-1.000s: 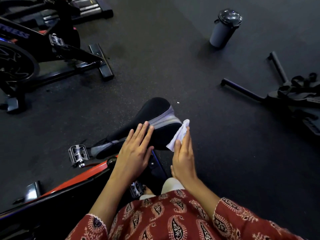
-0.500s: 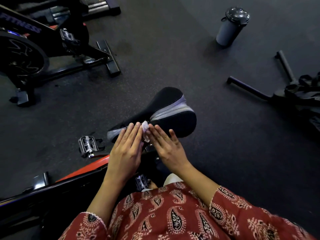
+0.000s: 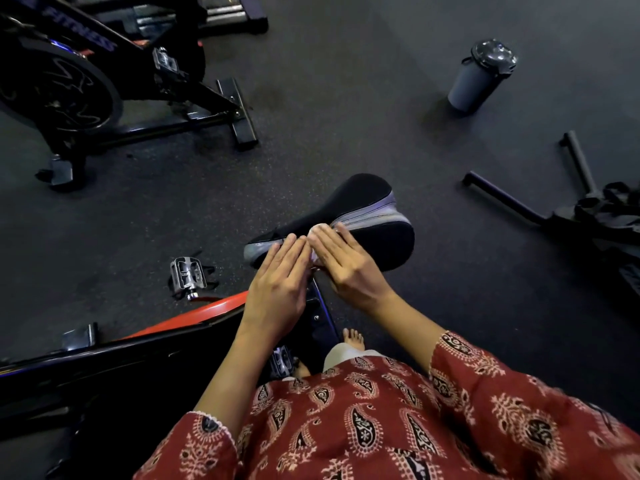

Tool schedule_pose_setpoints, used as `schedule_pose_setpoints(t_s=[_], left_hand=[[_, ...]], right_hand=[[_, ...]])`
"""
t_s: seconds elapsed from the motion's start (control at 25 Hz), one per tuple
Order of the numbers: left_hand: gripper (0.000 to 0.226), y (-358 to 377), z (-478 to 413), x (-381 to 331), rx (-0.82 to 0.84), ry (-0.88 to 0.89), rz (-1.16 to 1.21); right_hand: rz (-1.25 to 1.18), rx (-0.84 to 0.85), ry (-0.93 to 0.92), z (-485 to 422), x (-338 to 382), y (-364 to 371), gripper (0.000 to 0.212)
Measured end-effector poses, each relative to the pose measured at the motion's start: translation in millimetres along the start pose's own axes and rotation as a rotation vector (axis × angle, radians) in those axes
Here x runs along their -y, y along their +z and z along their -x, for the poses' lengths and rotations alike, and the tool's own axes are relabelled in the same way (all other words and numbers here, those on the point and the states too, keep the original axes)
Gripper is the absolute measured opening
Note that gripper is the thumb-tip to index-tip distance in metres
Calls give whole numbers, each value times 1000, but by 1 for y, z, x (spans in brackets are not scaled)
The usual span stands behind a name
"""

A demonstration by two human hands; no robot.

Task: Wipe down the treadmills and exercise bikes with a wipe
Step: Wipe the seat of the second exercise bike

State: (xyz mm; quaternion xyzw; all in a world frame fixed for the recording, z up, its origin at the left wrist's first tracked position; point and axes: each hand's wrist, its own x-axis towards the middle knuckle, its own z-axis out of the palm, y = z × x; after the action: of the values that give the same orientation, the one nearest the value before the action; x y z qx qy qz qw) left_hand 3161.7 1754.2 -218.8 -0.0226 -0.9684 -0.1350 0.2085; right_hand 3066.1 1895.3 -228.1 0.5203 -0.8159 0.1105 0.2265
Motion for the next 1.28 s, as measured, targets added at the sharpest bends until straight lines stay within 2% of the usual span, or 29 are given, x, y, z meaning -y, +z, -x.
schedule_pose_setpoints(t_s=[0.12, 0.2, 0.28, 0.36, 0.44, 0.52, 0.64, 0.8, 0.96, 1.08, 1.28], left_hand=[[42, 0, 1, -1, -9, -18, 21], [42, -1, 1, -2, -9, -27, 34], [42, 0, 1, -4, -12, -39, 47], [42, 0, 0, -4, -20, -50, 67], [42, 2, 0, -5, -25, -55, 80], [42, 3, 0, -5, -19, -57, 84], [43, 3, 2, -7, -27, -60, 74], [44, 3, 2, -15, -39, -100, 54], [46, 8, -1, -24, -32, -151, 52], [47, 13, -5, -37, -14, -179, 69], [49, 23, -15, -59, 17, -201, 102]], right_hand=[[97, 17, 43, 41, -28, -22, 48], [121, 37, 134, 71, -41, -35, 63], [130, 72, 215, 74, -32, -30, 73], [95, 113, 269, 53, -10, -14, 68], [71, 94, 235, 21, 3, -1, 59], [73, 7, 110, 0, 1, 3, 43], [92, -32, -18, 28, -27, -14, 32], [143, 11, 14, 84, -63, -45, 41], [70, -18, -37, 52, -41, -19, 38], [45, -22, -81, 29, -33, -6, 44], [32, -30, -84, 69, -73, -27, 49]])
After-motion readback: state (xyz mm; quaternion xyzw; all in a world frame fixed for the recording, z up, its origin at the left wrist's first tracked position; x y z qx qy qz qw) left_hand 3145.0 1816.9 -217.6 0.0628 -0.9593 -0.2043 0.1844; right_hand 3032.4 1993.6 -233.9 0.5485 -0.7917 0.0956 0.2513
